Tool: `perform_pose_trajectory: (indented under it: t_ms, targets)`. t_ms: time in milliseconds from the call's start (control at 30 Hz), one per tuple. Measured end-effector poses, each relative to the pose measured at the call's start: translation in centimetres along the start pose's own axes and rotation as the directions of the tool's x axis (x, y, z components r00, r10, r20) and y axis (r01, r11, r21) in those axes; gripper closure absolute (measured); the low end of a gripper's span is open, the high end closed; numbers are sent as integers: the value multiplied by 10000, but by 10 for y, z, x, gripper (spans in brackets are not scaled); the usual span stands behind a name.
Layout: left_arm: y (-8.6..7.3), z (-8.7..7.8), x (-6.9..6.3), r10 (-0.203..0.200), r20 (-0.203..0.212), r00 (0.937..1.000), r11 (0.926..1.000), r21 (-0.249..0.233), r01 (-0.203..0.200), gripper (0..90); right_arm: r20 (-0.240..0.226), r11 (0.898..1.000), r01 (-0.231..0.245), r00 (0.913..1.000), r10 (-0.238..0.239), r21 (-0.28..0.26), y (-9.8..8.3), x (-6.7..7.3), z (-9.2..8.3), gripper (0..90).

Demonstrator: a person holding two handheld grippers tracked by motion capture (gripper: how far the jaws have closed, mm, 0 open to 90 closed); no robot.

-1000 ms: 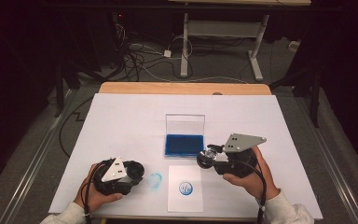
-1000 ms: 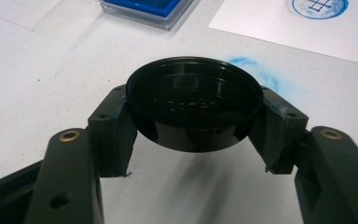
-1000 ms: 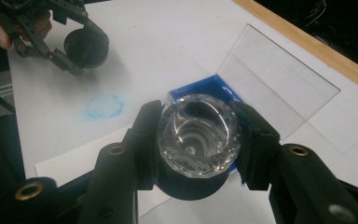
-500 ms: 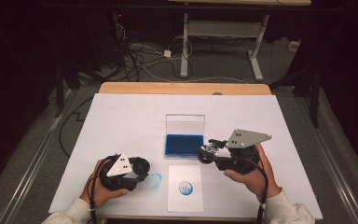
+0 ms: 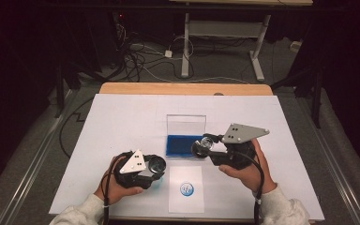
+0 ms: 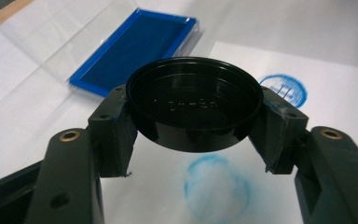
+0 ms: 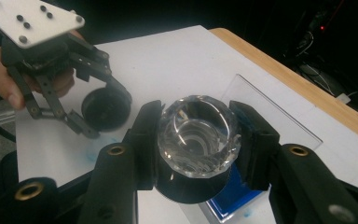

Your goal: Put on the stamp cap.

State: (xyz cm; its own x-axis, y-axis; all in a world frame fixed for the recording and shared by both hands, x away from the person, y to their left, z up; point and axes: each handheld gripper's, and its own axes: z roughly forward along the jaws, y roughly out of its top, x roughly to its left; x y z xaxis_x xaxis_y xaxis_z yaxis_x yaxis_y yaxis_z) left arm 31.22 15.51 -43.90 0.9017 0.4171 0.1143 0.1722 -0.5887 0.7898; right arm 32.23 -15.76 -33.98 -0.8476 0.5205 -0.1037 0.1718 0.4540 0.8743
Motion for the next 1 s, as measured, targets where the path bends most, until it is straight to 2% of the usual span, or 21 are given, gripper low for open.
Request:
perform_pose_trajectory:
  t_ms: [467,633,1000]
  targets:
    - [17,13,-8,11,410,9992,9986,-532,11,367,-533,9998,159,9984,-166,-131,9,15,13,569]
    - [20,15,-9,-24,462,9989,9982,-597,51,367,-706,9998,138,9974,-145,-108,10,18,18,569]
    - [28,24,-17,263,596,9979,9981,-577,-229,367,-1114,9996,250,9935,-237,110,7,28,30,569]
